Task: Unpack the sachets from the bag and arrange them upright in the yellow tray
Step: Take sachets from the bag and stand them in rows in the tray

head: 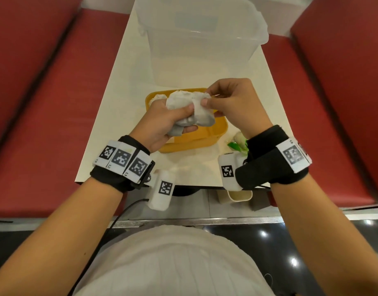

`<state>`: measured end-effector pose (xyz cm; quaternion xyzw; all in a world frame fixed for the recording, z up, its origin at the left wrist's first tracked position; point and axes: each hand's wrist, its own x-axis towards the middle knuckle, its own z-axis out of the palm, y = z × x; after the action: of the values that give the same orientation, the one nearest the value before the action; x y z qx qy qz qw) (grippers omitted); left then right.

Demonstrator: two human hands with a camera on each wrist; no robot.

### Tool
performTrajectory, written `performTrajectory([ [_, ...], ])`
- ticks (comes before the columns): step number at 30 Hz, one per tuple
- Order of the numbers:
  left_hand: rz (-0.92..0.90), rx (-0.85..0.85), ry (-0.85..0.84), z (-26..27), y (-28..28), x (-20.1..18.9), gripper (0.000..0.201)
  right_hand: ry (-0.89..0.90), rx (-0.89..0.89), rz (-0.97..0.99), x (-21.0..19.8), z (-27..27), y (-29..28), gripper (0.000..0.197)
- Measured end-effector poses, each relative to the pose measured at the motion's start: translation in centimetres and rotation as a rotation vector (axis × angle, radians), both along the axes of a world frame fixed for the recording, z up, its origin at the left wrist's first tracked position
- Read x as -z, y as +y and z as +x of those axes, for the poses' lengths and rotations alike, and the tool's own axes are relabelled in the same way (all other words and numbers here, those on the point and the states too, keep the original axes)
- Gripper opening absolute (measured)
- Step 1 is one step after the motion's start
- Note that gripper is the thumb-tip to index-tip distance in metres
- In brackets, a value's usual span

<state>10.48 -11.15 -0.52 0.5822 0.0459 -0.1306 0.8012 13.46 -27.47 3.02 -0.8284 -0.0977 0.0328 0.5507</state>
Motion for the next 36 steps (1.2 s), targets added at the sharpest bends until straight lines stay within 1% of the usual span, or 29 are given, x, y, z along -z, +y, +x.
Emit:
performTrajectory([
  [2,-0.048,0.017,0.031,-0.2,0.5,-0.1,0.021,0.011,0.013,0.048,0.0,0.0,0.2,0.004],
  [5,-0.128,0.029,0.094,-0.3,1.3,-0.1,0.028,-0.005,0.088,0.078,-0.2,0.1,-0.1,0.014],
  [7,-0.12,0.038,0.102,-0.5,1.9,0.1,0.033,0.001,0.109,0.074,-0.6,0.1,-0.6,0.022],
  [8,-0.11,0.032,0.097,-0.5,2.2,0.2,0.034,0.01,0.104,0.065,-0.9,0.0,-0.8,0.023],
  [10,-0.086,0.006,0.082,-0.5,2.6,0.4,0.033,0.028,0.057,0.052,-1.6,-0.5,-0.9,0.015],
  [12,-0.067,-0.025,0.069,-0.5,2.8,0.4,0.033,0.067,-0.033,0.081,-2.3,-1.2,-0.6,0.011],
  [14,-0.045,-0.049,0.048,-0.5,2.6,0.2,0.032,0.123,-0.115,0.141,-2.5,-1.8,0.3,0.01],
  [16,-0.004,-0.056,0.022,-0.7,2.3,-0.1,0.025,0.149,-0.137,0.181,-2.1,-1.9,1.3,0.012],
  [18,0.018,-0.057,0.026,-0.9,2.1,-0.2,0.017,0.128,-0.1,0.187,-1.4,-1.7,2.1,0.014],
  [21,0.015,-0.031,0.046,-1.2,2.2,-0.2,0.012,0.084,-0.037,0.171,-0.3,-1.2,2.5,0.017],
  [26,0.01,0.004,0.045,-1.4,2.2,-0.2,0.026,0.084,0.004,0.178,0.5,-0.6,2.8,0.024],
  [28,0.014,0.011,0.039,-1.4,2.1,-0.3,0.034,0.085,0.013,0.175,0.6,-0.4,2.8,0.023],
  [30,0.014,0.027,0.032,-1.4,2.2,-0.4,0.037,0.077,0.022,0.165,0.7,-0.3,2.7,0.021],
  [33,0.016,0.047,0.018,-1.3,2.4,-0.4,0.023,0.079,0.01,0.155,0.8,-0.2,2.6,0.016],
  [36,0.002,0.026,0.027,-1.1,2.4,-0.2,0.021,0.062,0.009,0.098,0.9,-0.1,2.3,0.01],
])
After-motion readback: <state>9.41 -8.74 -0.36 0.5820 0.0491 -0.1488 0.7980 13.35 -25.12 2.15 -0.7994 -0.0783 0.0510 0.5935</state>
